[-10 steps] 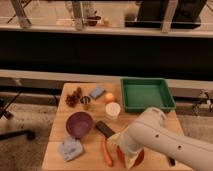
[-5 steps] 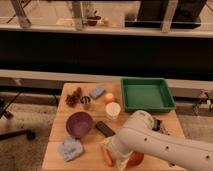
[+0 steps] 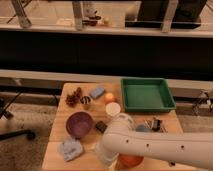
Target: Wipe tray with towel
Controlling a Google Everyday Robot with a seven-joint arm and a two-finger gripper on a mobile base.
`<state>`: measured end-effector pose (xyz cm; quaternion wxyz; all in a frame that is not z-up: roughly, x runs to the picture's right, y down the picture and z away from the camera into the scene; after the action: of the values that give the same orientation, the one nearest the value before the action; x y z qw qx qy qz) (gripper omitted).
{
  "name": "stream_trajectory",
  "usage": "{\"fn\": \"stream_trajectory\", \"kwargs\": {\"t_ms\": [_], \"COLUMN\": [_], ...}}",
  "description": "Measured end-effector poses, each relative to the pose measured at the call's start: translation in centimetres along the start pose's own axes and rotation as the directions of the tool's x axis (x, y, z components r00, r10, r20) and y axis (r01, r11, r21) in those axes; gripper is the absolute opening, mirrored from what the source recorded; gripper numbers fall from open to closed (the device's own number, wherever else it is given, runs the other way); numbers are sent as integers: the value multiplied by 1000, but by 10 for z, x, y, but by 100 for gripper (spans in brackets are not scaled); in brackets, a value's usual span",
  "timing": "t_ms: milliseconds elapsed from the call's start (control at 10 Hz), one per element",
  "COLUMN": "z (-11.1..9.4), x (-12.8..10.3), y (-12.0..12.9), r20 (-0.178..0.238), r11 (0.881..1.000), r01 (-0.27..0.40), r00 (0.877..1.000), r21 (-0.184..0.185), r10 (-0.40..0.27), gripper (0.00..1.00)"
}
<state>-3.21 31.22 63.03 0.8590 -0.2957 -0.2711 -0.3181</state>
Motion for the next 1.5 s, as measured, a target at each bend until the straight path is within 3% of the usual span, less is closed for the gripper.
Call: {"fn": "stream_trajectory", "kwargs": {"t_ms": [400, 800, 1200, 1500], "z": [17, 27, 34, 46], "x": [-24, -35, -27, -25], "y": [-19, -39, -62, -75], "r20": [68, 102, 114, 114], "r11": [998, 997, 997, 997], "r01": [59, 53, 16, 1], "r00": [996, 993, 993, 993], "r21": [-12, 48, 80, 78], "r10": [-58, -58, -26, -10], "gripper": [80, 80, 80, 80]}}
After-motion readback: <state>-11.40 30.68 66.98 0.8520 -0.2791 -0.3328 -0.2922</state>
